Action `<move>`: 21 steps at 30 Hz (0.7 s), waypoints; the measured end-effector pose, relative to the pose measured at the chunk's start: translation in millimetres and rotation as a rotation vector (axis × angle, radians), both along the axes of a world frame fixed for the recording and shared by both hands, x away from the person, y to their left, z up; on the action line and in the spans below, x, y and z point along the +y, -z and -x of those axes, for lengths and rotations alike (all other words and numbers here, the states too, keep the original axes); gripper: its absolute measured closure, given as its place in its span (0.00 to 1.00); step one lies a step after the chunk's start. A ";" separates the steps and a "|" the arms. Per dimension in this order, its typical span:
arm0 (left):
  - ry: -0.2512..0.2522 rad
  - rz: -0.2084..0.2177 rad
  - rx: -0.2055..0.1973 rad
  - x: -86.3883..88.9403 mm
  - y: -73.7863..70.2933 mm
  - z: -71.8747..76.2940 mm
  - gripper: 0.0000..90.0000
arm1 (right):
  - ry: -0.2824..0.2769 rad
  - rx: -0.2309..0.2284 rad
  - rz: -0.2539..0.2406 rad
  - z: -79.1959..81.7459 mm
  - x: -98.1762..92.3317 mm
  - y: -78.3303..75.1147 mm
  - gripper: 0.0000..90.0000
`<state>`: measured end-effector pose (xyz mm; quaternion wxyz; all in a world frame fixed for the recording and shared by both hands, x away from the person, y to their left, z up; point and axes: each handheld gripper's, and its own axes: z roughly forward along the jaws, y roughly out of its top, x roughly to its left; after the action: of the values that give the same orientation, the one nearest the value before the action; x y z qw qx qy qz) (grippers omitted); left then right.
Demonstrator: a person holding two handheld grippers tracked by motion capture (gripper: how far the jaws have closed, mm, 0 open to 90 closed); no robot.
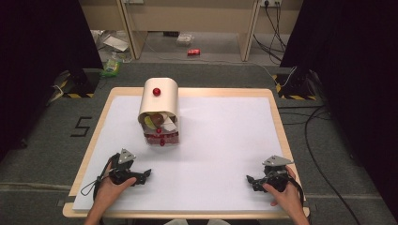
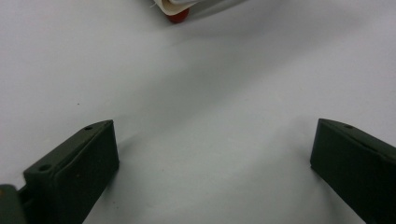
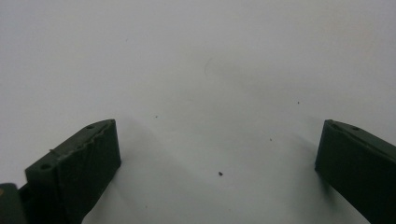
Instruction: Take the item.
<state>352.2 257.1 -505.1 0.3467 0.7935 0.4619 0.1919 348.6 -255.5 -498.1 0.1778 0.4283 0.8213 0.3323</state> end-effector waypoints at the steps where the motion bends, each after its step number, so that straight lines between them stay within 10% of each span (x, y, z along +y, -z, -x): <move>1: 0.000 0.000 0.000 0.0 0.0 0.0 0.00 | -0.001 -0.001 0.002 -0.1 -0.1 0.0 0.01; 21: -0.008 0.059 -0.022 5.6 -5.2 5.8 0.17 | -0.003 -0.005 0.004 0.0 -0.1 -0.1 0.01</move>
<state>346.3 262.7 -499.9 0.3741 0.7790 0.4666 0.1885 348.6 -255.5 -498.0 0.1803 0.4260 0.8221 0.3318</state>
